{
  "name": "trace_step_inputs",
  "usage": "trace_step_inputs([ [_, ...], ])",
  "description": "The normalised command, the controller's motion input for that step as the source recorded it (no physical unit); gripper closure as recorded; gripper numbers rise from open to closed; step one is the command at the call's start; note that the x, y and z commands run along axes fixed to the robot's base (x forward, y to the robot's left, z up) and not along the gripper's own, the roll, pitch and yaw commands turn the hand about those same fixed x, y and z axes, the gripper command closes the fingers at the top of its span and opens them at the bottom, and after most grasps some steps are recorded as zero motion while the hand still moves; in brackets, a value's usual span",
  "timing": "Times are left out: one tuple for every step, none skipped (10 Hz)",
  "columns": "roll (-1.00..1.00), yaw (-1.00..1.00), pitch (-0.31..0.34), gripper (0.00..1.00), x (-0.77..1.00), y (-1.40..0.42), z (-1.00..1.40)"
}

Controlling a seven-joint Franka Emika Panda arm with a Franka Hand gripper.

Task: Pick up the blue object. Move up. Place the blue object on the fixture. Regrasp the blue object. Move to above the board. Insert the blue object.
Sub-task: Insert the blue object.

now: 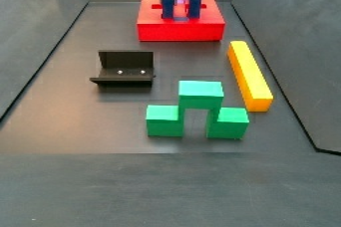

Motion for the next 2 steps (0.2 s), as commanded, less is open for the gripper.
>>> trace_step_inputs([
  [0.04,0.0,0.001,1.0,-0.19,-0.33,-0.5],
  [0.0,-0.01,0.0,1.0,-0.27,-0.25,-0.32],
])
